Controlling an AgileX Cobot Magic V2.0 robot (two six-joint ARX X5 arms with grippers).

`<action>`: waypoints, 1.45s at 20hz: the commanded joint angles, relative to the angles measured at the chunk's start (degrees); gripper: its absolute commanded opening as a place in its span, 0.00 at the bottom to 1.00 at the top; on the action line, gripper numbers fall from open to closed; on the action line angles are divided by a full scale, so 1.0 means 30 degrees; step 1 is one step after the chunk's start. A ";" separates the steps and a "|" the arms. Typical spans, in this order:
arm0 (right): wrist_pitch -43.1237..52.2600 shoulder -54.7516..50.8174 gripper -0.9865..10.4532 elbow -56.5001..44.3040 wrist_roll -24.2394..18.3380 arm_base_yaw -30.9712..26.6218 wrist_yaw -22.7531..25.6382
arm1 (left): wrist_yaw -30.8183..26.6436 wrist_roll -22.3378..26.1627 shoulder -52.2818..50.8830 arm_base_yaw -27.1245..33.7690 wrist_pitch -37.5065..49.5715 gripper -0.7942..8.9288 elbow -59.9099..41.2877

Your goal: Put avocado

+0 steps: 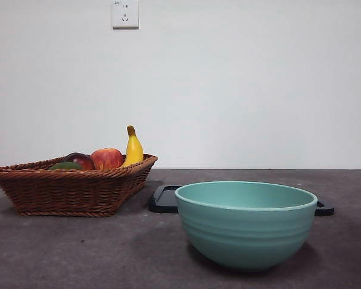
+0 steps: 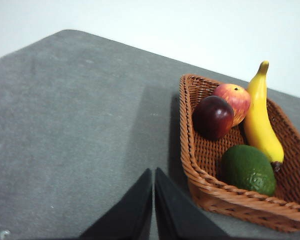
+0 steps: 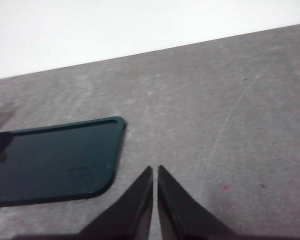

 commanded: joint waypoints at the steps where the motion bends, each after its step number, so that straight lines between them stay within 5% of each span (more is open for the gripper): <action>1: 0.0080 -0.0051 0.09 0.0459 0.1231 -0.0029 -0.0087 | -0.0044 -0.1341 -0.0036 0.0036 -0.0525 0.09 0.0131; 11: -0.1617 0.0401 0.09 0.4306 0.1290 -0.0029 -0.0168 | 0.0168 -0.2076 0.0670 0.0036 -0.2106 0.09 0.3767; 16: -0.4000 0.1880 0.09 0.7023 0.1035 -0.0029 -0.1610 | 0.1770 -0.1596 0.2419 0.0036 -0.3781 0.09 0.6375; 29: -1.3690 0.8612 0.09 1.5293 -0.3657 0.0219 -0.7592 | 0.7701 0.2339 0.8816 -0.0124 -1.0404 0.09 1.3267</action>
